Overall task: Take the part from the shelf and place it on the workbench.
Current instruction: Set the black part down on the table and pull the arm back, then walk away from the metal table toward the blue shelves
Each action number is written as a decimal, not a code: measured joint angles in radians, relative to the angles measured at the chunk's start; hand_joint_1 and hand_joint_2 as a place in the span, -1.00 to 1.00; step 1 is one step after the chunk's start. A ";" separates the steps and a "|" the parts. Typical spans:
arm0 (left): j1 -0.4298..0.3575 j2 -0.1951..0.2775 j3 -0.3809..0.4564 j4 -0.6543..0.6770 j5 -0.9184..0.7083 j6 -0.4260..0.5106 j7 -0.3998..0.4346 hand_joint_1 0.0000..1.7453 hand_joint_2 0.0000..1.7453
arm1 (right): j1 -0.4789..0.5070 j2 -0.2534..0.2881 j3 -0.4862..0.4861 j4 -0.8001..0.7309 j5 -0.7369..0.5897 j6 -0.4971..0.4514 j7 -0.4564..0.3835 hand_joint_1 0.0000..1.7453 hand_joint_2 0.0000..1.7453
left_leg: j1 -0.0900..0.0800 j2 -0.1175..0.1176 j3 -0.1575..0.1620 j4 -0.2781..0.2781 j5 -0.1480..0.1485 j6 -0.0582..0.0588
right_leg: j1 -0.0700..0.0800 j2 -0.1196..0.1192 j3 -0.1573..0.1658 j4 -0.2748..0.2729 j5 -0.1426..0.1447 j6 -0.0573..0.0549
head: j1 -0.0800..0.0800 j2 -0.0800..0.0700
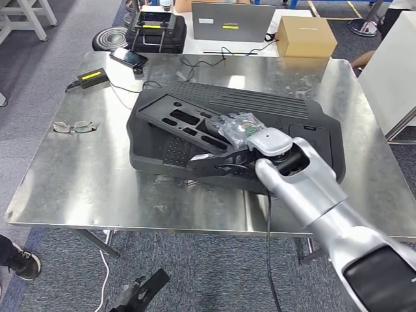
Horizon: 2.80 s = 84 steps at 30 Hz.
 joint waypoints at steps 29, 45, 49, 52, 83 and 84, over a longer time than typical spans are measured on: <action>0.033 0.003 0.008 0.000 0.045 0.040 -0.016 -1.00 -1.00 | 0.920 -0.080 -0.469 -0.828 -0.009 -1.244 -0.282 -1.00 1.00 | 0.000 -0.006 0.000 0.000 -0.003 -0.002 | 0.000 -0.007 0.000 -0.001 -0.005 0.000 | 0.000 0.000; 0.041 0.002 0.021 0.000 0.053 0.070 -0.019 -1.00 -1.00 | 1.219 0.159 -0.762 -1.131 -0.140 -1.246 -0.632 -1.00 1.00 | -0.003 -0.005 0.004 0.000 -0.004 -0.001 | -0.003 -0.004 0.004 -0.002 -0.004 0.001 | 0.000 0.000; 0.041 0.003 0.024 0.000 0.065 0.081 -0.019 -1.00 -1.00 | 1.237 0.166 -0.766 -1.138 -0.145 -1.246 -0.633 -1.00 1.00 | -0.008 -0.005 0.004 0.001 -0.004 0.001 | -0.007 -0.004 0.004 -0.002 -0.004 0.003 | 0.000 0.000; 0.041 0.003 0.028 0.000 0.069 0.083 -0.019 -1.00 -1.00 | 1.245 0.166 -0.768 -1.138 -0.154 -1.245 -0.633 -1.00 1.00 | -0.014 -0.005 0.004 0.001 -0.005 0.006 | -0.013 -0.003 0.004 -0.003 -0.003 0.010 | 0.000 0.000; 0.052 0.002 0.064 0.000 0.071 0.106 -0.030 -1.00 -1.00 | 1.329 0.178 -0.778 -1.079 -0.384 -1.245 -0.636 -1.00 1.00 | -0.004 0.004 0.132 -0.047 -0.063 -0.014 | 0.000 -0.009 -0.083 0.013 0.086 -0.011 | 0.000 0.000; 0.054 0.002 0.064 0.000 0.071 0.106 -0.030 -1.00 -1.00 | 1.331 0.178 -0.778 -1.079 -0.385 -1.245 -0.636 -1.00 1.00 | -0.005 0.005 0.126 -0.048 -0.058 -0.008 | 0.000 -0.008 -0.085 0.012 0.092 -0.004 | 0.000 0.000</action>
